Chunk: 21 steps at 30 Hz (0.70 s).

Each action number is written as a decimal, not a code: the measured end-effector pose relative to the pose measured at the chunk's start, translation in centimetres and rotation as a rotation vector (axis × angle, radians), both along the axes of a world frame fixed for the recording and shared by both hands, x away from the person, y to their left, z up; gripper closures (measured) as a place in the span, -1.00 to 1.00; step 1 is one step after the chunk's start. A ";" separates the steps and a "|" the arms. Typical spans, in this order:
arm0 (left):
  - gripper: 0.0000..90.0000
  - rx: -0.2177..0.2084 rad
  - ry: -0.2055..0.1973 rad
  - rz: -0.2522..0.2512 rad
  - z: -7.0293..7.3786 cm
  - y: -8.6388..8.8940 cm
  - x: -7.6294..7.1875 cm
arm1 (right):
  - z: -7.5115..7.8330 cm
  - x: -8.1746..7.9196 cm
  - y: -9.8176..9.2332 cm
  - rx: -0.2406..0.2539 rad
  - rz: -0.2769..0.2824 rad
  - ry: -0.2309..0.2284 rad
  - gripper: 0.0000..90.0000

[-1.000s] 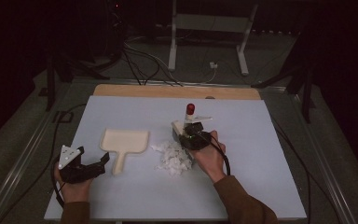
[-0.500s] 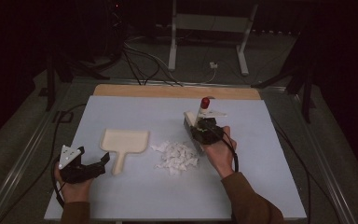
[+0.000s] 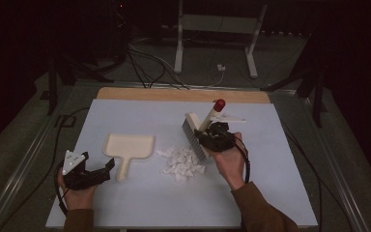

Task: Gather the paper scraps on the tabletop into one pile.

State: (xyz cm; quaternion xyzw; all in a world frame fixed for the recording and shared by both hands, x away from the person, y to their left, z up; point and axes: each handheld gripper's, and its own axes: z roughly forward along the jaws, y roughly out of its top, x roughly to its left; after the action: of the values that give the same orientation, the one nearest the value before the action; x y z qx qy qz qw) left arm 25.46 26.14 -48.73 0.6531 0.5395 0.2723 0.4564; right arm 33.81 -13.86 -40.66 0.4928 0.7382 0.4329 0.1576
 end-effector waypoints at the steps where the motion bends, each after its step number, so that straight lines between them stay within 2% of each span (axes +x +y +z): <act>1: -0.98 -0.001 0.000 0.000 0.0 0.0 0.0 | -0.1 -0.2 0.4 0.003 0.012 0.005 0.49; 15: -0.98 -0.005 -0.004 0.001 0.1 0.2 0.0 | -1.2 -3.1 5.5 0.007 0.155 0.030 0.49; 21: -0.98 -0.004 -0.004 -0.002 0.1 0.1 0.0 | -2.3 -3.7 6.7 0.015 0.179 0.062 0.49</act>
State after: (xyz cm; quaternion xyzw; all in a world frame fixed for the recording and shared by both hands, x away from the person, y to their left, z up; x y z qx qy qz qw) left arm 25.44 26.24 -48.66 0.6520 0.5385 0.2722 0.4592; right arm 30.12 -7.15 -42.93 0.4391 0.7805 0.4353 0.0919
